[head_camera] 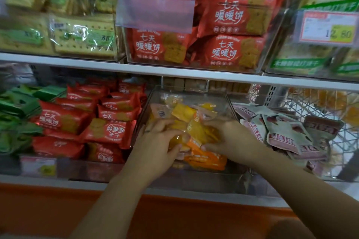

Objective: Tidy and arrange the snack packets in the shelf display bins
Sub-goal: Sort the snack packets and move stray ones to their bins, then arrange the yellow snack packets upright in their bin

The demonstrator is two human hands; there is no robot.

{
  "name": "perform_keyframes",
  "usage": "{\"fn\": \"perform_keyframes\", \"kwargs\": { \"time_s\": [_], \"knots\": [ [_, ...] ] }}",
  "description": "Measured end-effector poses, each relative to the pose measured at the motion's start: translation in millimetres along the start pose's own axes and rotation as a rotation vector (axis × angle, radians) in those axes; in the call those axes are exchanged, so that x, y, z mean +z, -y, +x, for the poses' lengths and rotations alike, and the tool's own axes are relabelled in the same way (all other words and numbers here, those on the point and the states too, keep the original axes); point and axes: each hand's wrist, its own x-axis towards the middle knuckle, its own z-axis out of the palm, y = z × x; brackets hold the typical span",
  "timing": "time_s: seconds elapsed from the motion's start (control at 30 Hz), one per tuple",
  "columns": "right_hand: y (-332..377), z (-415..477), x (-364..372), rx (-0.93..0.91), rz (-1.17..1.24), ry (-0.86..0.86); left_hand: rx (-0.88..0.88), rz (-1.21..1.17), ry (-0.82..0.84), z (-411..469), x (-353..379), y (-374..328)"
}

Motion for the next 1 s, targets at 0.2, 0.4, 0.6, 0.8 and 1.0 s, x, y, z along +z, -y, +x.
{"fn": "perform_keyframes", "kwargs": {
  "time_s": [0.2,0.4,0.6,0.8,1.0],
  "knots": [
    [-6.1,-18.4,2.3,-0.048,0.068,-0.088,-0.138,0.052,-0.127,15.7,4.2,-23.0],
    [-22.0,-26.5,-4.9,-0.011,0.342,-0.392,-0.233,-0.056,-0.267,37.1,10.4,-49.7],
    [-38.0,-32.9,-11.1,0.194,0.619,-0.809,-0.321,-0.409,-0.321,38.8,6.2,-51.2],
    [-37.2,-33.0,-20.1,0.227,0.913,-0.788,-0.51,-1.003,-0.357,28.8,11.9,-40.7],
    [-28.3,-39.1,-13.9,0.065,0.816,-0.391,-0.608,-1.51,-0.193,27.4,4.4,-60.7]
  ]
}}
